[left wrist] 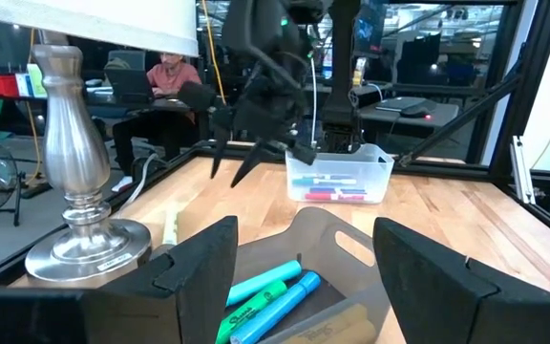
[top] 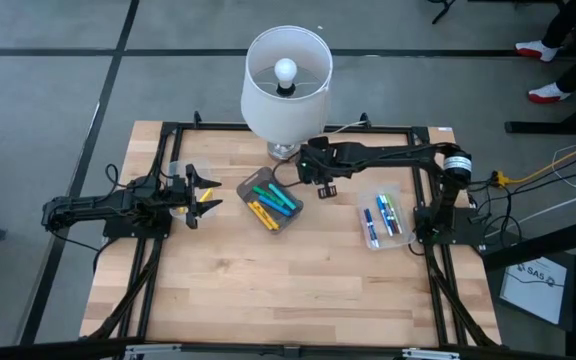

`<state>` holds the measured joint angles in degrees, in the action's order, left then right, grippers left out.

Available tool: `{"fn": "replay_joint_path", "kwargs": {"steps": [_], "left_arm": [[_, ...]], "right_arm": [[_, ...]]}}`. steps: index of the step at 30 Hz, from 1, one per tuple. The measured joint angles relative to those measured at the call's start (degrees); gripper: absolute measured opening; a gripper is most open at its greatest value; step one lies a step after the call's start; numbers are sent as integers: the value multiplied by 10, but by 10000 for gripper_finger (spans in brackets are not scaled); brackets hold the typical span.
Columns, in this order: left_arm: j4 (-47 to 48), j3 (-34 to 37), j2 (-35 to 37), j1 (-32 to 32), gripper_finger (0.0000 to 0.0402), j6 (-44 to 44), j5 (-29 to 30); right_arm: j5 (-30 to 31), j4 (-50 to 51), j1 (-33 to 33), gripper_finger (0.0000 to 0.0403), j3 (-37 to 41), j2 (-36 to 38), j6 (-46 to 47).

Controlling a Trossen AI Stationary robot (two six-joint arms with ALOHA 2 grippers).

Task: Pick & Place Markers
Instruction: Put the light green marker into the black bin

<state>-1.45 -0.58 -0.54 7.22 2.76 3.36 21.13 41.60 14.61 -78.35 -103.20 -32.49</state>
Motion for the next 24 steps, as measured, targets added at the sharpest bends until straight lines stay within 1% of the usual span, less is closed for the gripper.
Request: {"fn": "replay_joint_path", "kwargs": {"steps": [7,9,13,15,20,24], "left_arm": [[0,0,0,0,240,0,0],[0,0,0,0,239,0,0],[0,0,0,0,240,0,0],[0,0,0,0,242,0,0],[0,0,0,0,240,0,0],[0,0,0,0,240,0,0]], "right_arm": [[0,-26,25,131,0,-31,-40],[2,-48,28,131,0,-45,-40],[48,-86,32,131,0,-78,-41],[60,-103,35,131,0,-93,-43],[63,-130,39,131,0,-118,-67],[54,-148,46,131,0,-122,-67]]}}
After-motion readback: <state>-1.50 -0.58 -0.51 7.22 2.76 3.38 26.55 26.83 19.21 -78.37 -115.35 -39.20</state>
